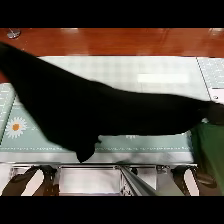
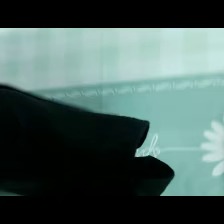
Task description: Fold the shirts.
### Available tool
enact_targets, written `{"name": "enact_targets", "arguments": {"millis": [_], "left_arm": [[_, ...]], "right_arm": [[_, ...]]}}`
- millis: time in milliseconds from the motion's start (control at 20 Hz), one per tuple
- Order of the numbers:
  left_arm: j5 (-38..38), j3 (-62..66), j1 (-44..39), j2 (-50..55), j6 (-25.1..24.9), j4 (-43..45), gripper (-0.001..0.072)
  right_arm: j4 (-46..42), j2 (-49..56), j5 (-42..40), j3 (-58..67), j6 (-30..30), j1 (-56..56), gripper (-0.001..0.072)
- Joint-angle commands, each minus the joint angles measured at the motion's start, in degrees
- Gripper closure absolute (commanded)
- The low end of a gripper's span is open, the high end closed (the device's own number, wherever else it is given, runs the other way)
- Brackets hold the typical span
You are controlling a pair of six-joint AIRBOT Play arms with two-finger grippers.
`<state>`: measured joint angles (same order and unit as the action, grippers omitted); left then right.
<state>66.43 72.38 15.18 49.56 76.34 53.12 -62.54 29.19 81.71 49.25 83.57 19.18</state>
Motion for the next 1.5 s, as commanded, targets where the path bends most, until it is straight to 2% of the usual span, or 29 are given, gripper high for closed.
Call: {"name": "enact_targets", "arguments": {"millis": [0, 100, 250, 400, 500, 550, 600, 650, 700, 750, 850, 950, 1050, 1150, 1300, 1450], "left_arm": [[-7.87, -10.88, -4.74, 9.09, 2.99, 1.11, 0.0674], [-13.03, -10.49, -5.88, 15.89, 3.04, -0.94, 0.0674], [-20.94, -9.11, -6.32, 24.85, 3.04, -9.81, 0.0674], [-21.14, -7.58, -6.6, 31.04, 2.51, -17.84, 0.0674], [-19.19, -7.37, -7.58, 33.31, 2.16, -18.88, 0.0665], [-18.34, -7.34, -7.89, 33.99, 2.16, -18.84, 0.0539], [-16.76, -7.34, -7.96, 34.36, 2.14, -18.82, 0.0165], [-14.4, -7.28, -7.56, 34.4, 1.57, -18.36, 0.0003], [-10.05, -6.56, -6.29, 34.38, -1.25, -17.42, 0.0003], [-4.98, -5.38, -4.44, 34.38, -1.81, -15.26, 0.0003], [5.81, -3.89, 0.57, 33.97, 0.87, -7.61, 0.0005], [13.51, -5.73, 5.86, 32.02, 2.01, 0.96, 0.0006], [12.59, -12.55, 9.88, 27.54, 2.43, 3.45, 0.0006], [8.79, -23.06, 12.11, 21.92, 1.92, 1.55, 0.0006], [3.04, -38.25, 12.24, 15.61, -1.84, -7.3, 0.0006], [-2.89, -46.58, 11.43, 14.64, -5.86, -17.84, 0.0007]], "right_arm": [[0.55, 5.86, -8.11, -11.61, -2.99, 0.0, 0.0689], [0.92, 13.75, -14.56, -11.17, -4.7, 0.0, 0.0689], [1.01, 28.02, -21.94, -7.28, -5.05, 0.0, 0.0688], [1.46, 43.36, -21.03, 1.84, -5.03, 0.0, 0.0688], [3.61, 51.36, -17.64, 8.28, -4.79, 0.0, 0.0687], [5.35, 54.31, -15.76, 11.19, -4.7, 0.07, 0.0644], [5.95, 56.72, -13.94, 14.47, -3.78, 0.07, 0.0351], [5.9, 58.31, -11.78, 17.64, -3.21, 0.07, 0.0067], [5.11, 59.3, -8.92, 21.31, -3.26, 0.42, 0.0081], [4.07, 59.52, -6.58, 24.37, -3.23, 1.14, 0.0081], [1.16, 58.47, -2.27, 28.72, -3.23, 4.31, 0.0081], [-2.75, 55.15, -1.09, 27.34, -3.26, 9.09, 0.0082], [-3.72, 51.04, -2.78, 20.26, -3.26, 13.73, 0.0083], [1.09, 45.88, -7.74, 8.96, -4.79, 17.03, 0.0089], [10.75, 38.16, -13.09, -5.7, -12.28, 17.94, 0.0089], [17.07, 32.92, -15.17, -14.8, -14.78, 16.63, 0.0089]]}}
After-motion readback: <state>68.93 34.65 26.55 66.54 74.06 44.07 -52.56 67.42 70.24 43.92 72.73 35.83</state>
